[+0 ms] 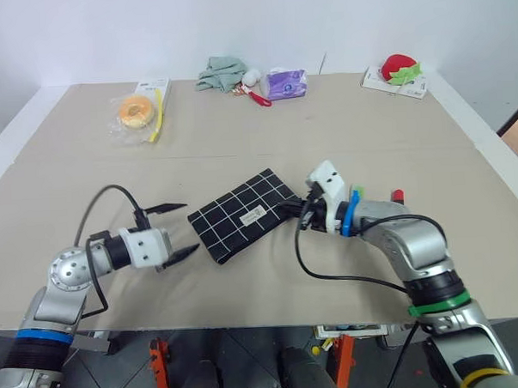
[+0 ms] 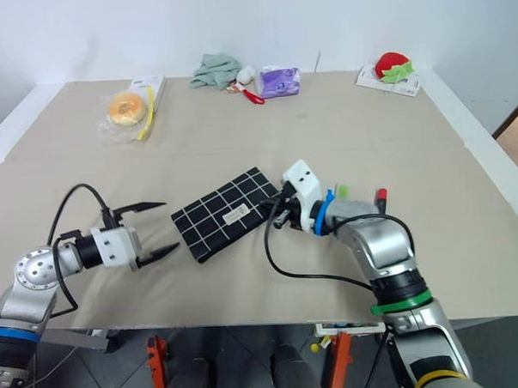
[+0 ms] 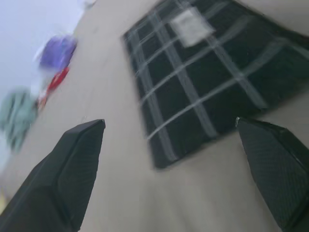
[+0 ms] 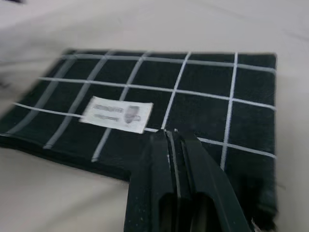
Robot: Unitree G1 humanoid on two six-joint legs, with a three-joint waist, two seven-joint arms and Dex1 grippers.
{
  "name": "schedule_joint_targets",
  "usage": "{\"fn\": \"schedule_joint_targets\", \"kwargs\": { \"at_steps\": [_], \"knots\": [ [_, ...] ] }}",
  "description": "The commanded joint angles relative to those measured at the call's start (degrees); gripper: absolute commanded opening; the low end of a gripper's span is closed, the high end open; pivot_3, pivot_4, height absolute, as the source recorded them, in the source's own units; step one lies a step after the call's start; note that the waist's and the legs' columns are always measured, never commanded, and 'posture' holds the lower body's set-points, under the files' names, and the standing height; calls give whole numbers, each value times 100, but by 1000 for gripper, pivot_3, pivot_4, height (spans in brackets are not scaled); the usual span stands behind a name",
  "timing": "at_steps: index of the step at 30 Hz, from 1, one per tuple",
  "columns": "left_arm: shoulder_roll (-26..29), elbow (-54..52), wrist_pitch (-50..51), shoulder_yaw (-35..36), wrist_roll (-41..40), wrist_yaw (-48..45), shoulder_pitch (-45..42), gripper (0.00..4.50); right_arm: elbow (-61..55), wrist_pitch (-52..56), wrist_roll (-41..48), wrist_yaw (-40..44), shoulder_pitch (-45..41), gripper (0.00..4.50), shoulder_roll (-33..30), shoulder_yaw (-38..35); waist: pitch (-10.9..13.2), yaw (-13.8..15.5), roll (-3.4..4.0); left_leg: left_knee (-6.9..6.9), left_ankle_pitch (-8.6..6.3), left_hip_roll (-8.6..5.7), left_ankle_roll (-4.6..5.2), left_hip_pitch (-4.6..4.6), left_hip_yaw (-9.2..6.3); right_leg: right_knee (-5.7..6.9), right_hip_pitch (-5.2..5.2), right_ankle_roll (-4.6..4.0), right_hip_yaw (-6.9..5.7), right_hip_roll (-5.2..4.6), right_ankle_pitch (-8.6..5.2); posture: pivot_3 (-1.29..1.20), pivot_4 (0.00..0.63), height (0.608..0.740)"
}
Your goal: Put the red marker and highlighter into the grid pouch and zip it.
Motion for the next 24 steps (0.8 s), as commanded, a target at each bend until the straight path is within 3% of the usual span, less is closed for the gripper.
{"fn": "schedule_joint_targets", "kwargs": {
  "at_steps": [1, 12, 17, 24],
  "knots": [
    [117, 222, -863, -167, 437, 273, -115, 4500, 331, -143, -411, -321, -148, 108, 155, 131, 0, 0, 0, -1, 0, 1, 0, 0, -2, 0, 0, 0, -2, 0, 0, 0, 150, 740],
    [-153, 1062, -2549, -612, 2353, 1920, -607, 4500, 231, 283, -653, -459, 88, 108, 353, 263, -27, 7, -18, 0, 13, -4, 22, 30, -11, 0, 30, 9, -8, 0, 7, 0, 150, 740],
    [-416, 1299, -2539, -1029, 3352, 2714, -844, 4500, 137, 423, -638, -501, 107, 108, 452, 227, -50, 15, -21, 0, 14, -6, 23, 63, -15, -1, 64, 18, -10, -1, 2, 0, 150, 740],
    [-624, 1440, -2283, -1452, 3666, 3187, -1146, 4500, -8, 574, -621, -556, 150, 108, 559, 155, -93, 12, -20, -3, 15, -7, 26, 80, -14, 1, 75, 44, -8, 0, -12, 0, 150, 740]
  ]
}}
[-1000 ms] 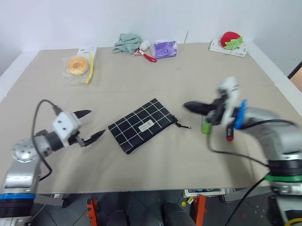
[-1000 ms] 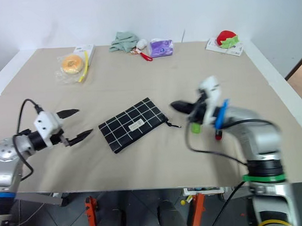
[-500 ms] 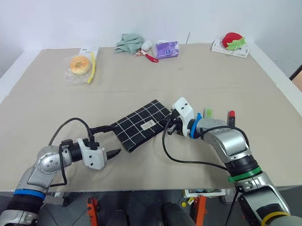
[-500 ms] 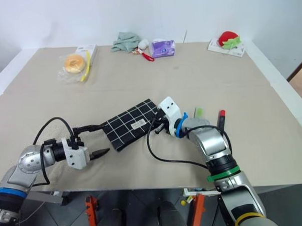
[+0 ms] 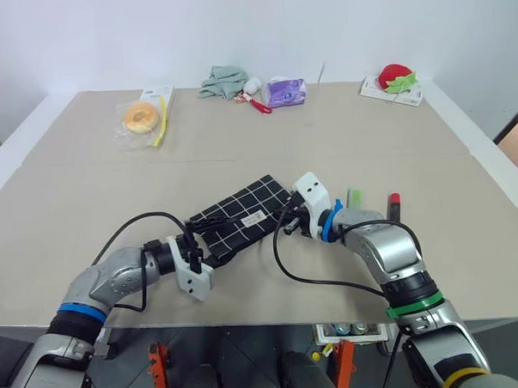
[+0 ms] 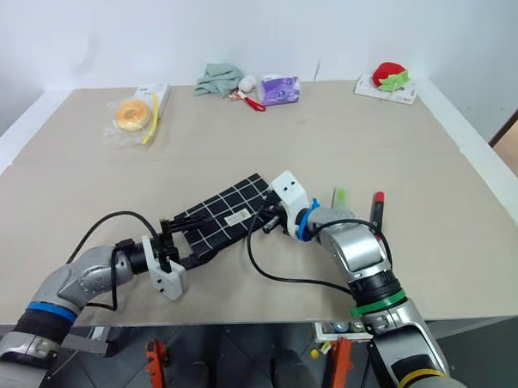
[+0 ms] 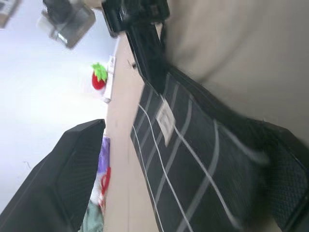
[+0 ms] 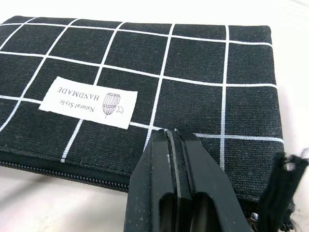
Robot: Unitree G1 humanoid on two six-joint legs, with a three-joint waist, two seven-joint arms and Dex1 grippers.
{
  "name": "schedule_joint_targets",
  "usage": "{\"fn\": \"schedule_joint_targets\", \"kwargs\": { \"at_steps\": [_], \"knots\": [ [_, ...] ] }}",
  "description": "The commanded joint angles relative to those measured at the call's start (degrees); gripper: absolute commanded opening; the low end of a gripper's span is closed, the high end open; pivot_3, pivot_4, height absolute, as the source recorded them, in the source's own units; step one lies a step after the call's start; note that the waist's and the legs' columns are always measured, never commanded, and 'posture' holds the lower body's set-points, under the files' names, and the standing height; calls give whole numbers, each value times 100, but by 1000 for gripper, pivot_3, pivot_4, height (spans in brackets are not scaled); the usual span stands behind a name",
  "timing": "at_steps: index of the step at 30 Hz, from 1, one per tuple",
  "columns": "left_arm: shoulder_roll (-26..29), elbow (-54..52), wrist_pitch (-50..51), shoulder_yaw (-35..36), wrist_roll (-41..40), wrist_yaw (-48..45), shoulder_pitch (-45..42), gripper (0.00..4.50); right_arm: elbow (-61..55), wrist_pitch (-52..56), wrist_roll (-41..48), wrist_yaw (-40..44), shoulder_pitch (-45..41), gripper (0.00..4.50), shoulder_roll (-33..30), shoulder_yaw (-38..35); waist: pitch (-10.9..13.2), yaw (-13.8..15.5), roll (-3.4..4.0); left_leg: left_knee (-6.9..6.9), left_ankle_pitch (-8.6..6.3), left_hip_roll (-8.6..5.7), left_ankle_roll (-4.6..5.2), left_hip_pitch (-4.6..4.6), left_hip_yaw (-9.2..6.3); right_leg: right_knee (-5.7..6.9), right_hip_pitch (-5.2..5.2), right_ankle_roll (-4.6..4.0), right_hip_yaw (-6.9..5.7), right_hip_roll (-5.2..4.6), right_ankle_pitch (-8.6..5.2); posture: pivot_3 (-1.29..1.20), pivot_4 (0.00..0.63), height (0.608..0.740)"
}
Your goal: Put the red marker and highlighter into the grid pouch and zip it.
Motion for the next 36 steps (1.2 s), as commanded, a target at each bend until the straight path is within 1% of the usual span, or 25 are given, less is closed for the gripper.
{"fn": "schedule_joint_targets", "kwargs": {
  "at_steps": [1, 2, 4, 7, 8, 12, 13, 14, 21, 26, 36],
  "knots": [
    [-58, 205, 99, -366, 265, 130, -67, 4500, -162, 132, 2, -19, 107, 108, 68, 41, -4, 1, 1, -1, 1, 0, 2, 0, 0, 0, 0, 0, 0, 0, 0, 0, 150, 740],
    [-47, 244, 106, -411, 271, 172, -96, 4500, -176, 144, -1, -22, 111, 108, 76, 37, -5, 0, 0, -1, 2, 0, 3, 1, 0, 0, 0, 1, 0, 0, 1, 0, 150, 740],
    [-22, 300, 139, -496, 228, 186, -160, 3976, -210, 160, -5, -23, 131, 0, 78, 30, -9, -1, 2, -1, 2, -1, 3, 1, 0, 0, 1, 1, 1, 0, 1, 0, 150, 740],
    [65, 374, 133, -567, 180, 238, -230, 2743, -234, 168, -16, -33, 151, 0, 72, 17, -9, -4, 2, -1, 2, 0, 3, 2, 0, 0, 0, 1, 1, 1, 1, 0, 150, 740],
    [113, 379, 133, -566, 154, 250, -254, 2215, -236, 169, -14, -33, 153, 0, 63, 6, -9, -4, 1, -2, 2, 0, 3, 2, 0, 0, -1, 1, 1, 1, 1, 0, 150, 740],
    [286, 407, 158, -582, 67, 239, -345, 463, -200, 126, -18, -26, 149, 0, 49, -13, -12, -4, 5, -5, 4, 0, 6, 5, 0, 0, 0, 1, 1, 1, 1, 0, 150, 740],
    [309, 410, 171, -594, 43, 232, -359, 106, -191, 118, -19, -27, 145, 0, 54, -12, -13, -4, 8, -6, 6, 0, 10, 5, 0, 0, 0, 0, 1, 1, 2, 0, 150, 740],
    [320, 412, 181, -609, 18, 229, -367, 33, -182, 111, -18, -31, 140, 0, 64, -14, -13, -6, 9, -8, 9, 0, 14, 7, 0, 0, 1, 1, 1, 1, 4, 0, 150, 740],
    [392, 306, 355, -650, -356, -37, -341, 33, -132, 61, -23, -48, 112, 0, 113, -26, -13, -15, 9, -14, 17, 1, 28, 9, 1, 0, -2, 0, 1, 5, 10, 0, 150, 740],
    [557, 308, 411, -620, -379, -105, -405, 33, -107, 29, -32, -42, 120, 0, 115, -27, -13, -26, 9, -17, 17, 3, 28, 9, 1, 0, -4, 0, 1, 7, 10, 0, 150, 740],
    [560, 97, 563, -570, -759, -349, -299, 33, -113, 83, -45, -85, 160, 0, 155, 8, -13, -36, 9, -21, 17, 11, 28, 8, 3, 0, -9, -2, 3, 16, 10, 0, 150, 740]
  ]
}}
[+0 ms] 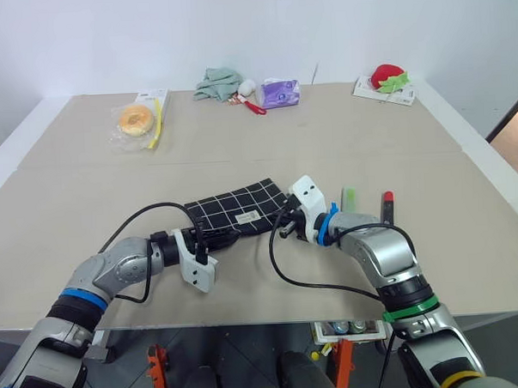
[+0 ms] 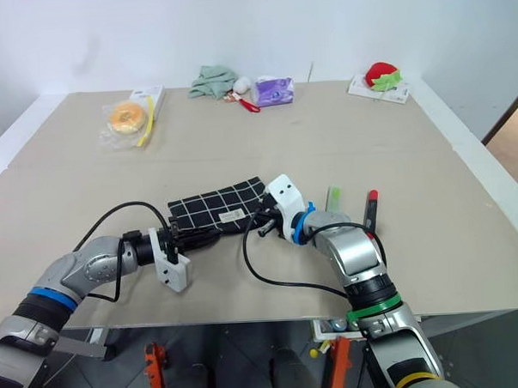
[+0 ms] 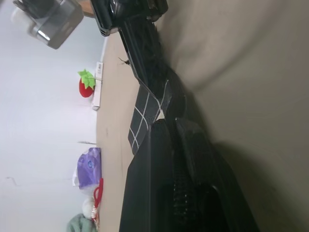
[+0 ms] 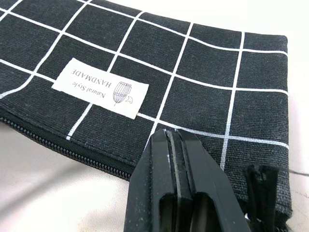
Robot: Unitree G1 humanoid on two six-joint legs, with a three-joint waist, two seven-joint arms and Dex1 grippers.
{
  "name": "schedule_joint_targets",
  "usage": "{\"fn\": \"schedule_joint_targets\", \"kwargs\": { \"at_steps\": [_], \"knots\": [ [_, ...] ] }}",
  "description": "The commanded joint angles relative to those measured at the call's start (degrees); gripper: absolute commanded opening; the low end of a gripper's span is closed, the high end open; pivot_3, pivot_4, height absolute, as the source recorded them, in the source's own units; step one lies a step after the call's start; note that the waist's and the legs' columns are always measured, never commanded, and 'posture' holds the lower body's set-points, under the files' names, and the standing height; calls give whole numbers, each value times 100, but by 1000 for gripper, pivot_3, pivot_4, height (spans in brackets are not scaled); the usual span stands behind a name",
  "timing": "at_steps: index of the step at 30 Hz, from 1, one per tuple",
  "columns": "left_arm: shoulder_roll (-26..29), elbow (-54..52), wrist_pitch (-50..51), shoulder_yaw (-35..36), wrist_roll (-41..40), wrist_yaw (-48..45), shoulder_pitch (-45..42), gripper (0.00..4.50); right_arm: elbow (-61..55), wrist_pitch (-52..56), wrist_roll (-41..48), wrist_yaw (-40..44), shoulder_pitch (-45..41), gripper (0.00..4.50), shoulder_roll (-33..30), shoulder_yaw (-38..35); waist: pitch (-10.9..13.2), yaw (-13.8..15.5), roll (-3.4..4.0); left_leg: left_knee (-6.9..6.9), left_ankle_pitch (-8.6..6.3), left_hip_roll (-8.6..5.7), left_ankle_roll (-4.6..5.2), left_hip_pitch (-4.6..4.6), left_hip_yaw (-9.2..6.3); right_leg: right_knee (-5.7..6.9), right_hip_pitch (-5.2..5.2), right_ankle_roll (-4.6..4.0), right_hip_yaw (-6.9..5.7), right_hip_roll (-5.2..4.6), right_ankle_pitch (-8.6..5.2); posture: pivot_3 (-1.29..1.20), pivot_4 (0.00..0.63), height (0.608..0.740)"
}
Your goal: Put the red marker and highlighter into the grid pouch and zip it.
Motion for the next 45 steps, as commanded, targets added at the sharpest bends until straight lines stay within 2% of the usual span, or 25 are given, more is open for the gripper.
{"fn": "schedule_joint_targets", "kwargs": {
  "at_steps": [1, 7, 8, 12, 17, 23, 30, 40, 45],
  "knots": [
    [129, -33, 177, 69, -134, -82, 107, 33, -18, 88, -44, -34, 69, 0, 16, 19, 0, -1, 0, -1, 0, 0, 0, 0, 0, 0, 0, 0, 0, 0, 0, 0, 150, 740],
    [-77, -199, 473, 61, -455, -190, 192, 33, 3, 65, -38, -36, 53, 0, 30, 14, 0, 0, 0, -2, 0, 0, 0, 0, 0, -1, 0, -1, 1, 0, -1, 0, 150, 740],
    [-44, -190, 471, 36, -410, -210, 210, 797, 4, 61, -34, -38, 49, 0, 34, 11, 0, -1, 0, -2, 0, 0, 0, -1, 0, -1, 0, -1, 1, 0, -1, 0, 150, 740],
    [64, -194, 427, 26, -315, -261, 227, 2556, -1, 52, -30, -37, 53, 0, 33, 8, 2, 1, -3, -2, 0, 0, 0, -3, 0, -1, -3, -2, 1, 0, -1, 0, 150, 740],
    [272, -130, 256, 68, -287, -257, 128, 2556, -1, 52, -29, -39, 48, 0, 30, -1, 5, 0, -6, -3, 0, 1, 0, -4, 1, -2, -4, -2, 2, 0, -1, 0, 150, 740],
    [489, 497, -136, 13, 269, 213, -259, 2556, -16, 45, -22, -53, 41, 0, 59, -4, 6, 1, -9, -4, 0, 0, 0, -4, 1, -4, -4, -2, 2, 0, -2, 0, 150, 740],
    [322, 1121, -644, -205, 419, 439, -712, 2556, -50, 54, -19, -61, 58, 0, 75, -4, 9, 0, -14, -9, 0, 0, 0, -5, 2, -7, -6, -1, 1, 0, -2, 0, 150, 740],
    [156, 1291, -925, -411, 328, 332, -753, 2556, -117, 91, -13, -86, 90, 0, 79, -17, 9, 0, -15, -10, 0, 1, 0, -7, 2, -8, -7, -1, 1, 0, -3, 0, 150, 740],
    [178, 1399, -842, -429, 399, 354, -822, 305, -148, 115, -12, -88, 106, 0, 49, -46, 9, 5, -14, -10, 0, -2, 0, -6, 1, -8, -4, 0, 1, -2, -3, 0, 150, 740]
  ]
}}
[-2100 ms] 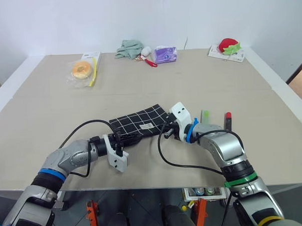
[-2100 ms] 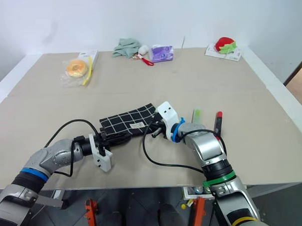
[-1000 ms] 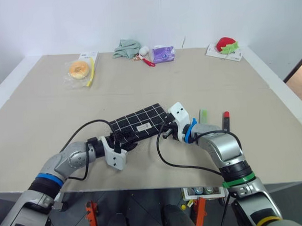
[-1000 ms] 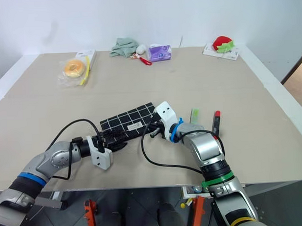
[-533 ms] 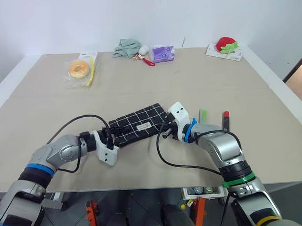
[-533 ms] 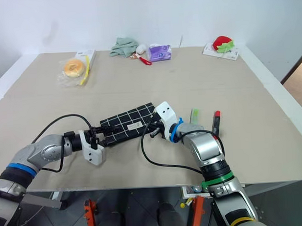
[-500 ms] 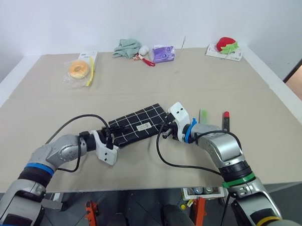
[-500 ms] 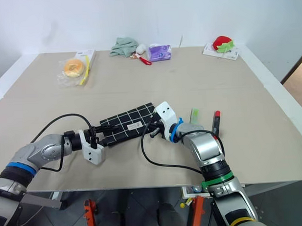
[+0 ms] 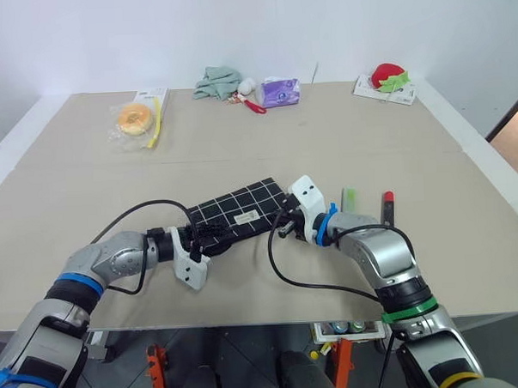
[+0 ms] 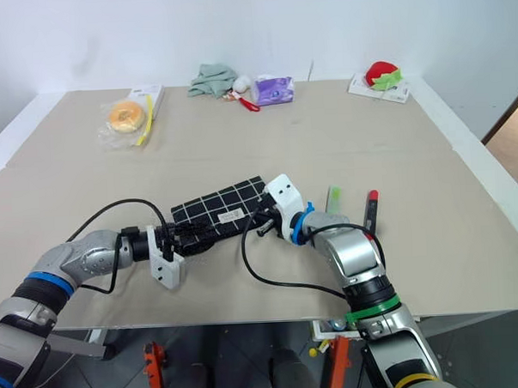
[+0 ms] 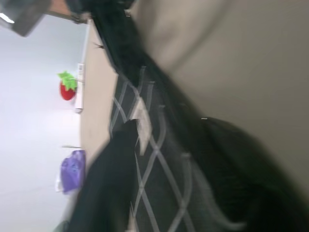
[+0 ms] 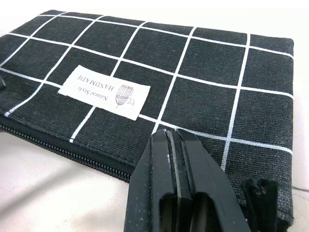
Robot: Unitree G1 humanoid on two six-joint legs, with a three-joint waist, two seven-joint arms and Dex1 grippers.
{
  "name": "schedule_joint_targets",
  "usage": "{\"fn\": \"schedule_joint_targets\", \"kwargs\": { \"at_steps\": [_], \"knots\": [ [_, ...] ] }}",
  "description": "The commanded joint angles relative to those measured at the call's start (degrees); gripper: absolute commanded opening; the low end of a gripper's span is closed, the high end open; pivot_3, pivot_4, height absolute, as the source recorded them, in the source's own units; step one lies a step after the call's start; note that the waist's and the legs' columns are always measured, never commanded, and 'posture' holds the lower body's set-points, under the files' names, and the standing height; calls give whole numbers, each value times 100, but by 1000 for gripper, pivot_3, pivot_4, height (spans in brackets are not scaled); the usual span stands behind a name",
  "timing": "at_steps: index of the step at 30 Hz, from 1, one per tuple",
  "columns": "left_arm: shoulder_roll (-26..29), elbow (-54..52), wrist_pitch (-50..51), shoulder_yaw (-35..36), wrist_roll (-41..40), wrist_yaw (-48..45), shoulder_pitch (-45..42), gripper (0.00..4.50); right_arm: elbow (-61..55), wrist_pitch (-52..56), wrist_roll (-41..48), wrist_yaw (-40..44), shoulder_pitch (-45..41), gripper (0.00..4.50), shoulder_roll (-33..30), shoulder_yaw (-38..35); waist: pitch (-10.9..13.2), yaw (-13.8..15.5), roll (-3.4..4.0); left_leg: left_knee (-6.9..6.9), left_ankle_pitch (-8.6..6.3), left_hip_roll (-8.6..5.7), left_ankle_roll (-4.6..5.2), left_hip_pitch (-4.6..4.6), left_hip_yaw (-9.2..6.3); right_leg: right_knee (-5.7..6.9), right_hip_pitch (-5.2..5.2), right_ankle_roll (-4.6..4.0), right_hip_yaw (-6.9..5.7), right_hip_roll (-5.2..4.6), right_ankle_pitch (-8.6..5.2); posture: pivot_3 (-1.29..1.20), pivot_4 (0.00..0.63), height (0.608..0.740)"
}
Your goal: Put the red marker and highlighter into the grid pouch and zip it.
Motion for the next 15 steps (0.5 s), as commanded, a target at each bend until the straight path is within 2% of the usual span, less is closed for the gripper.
{"fn": "schedule_joint_targets", "kwargs": {
  "at_steps": [1, 7, 10, 12, 14, 15],
  "knots": [
    [40, 125, 47, -45, 20, -41, -14, 82, -68, 78, -14, -17, 47, 0, -9, -22, -1, 2, 2, 0, 0, -1, 0, 1, 0, 0, 1, 0, 0, -1, 0, 0, 150, 740],
    [-15, 120, 152, -58, -141, -178, 6, 82, -155, 8, -20, -31, 77, 0, -53, -80, -1, 2, 2, 0, 0, -2, 0, 2, 0, 0, 1, 0, 0, -2, 0, 0, 150, 740],
    [-69, -36, 316, -43, -395, -403, 113, 82, -413, -392, 47, 24, 150, 0, -108, -271, 0, 2, 2, 0, 0, -2, 0, 0, 0, 0, 1, 1, 0, -2, 0, 0, 150, 740],
    [-97, -216, 493, -66, -573, -635, 231, 82, -812, -618, 309, 156, 231, 0, -117, -543, 2, 3, 5, 0, 0, -3, 0, -3, 0, 0, -1, 3, 0, -3, -2, 0, 150, 740],
    [-131, -379, 737, -57, -735, -831, 363, 82, -1206, -366, 807, 179, 282, 0, -50, -1010, 5, 4, 8, -2, 0, -4, -1, -10, 0, -1, -7, 5, 2, -5, -5, 0, 150, 740],
    [-137, -444, 830, -51, -792, -914, 415, 29, -1380, -142, 1029, 218, 318, 314, -81, -1175, 5, 4, 8, -2, 0, -4, -1, -12, 0, -2, -7, 6, 2, -6, -6, 0, 150, 740]
  ]
}}
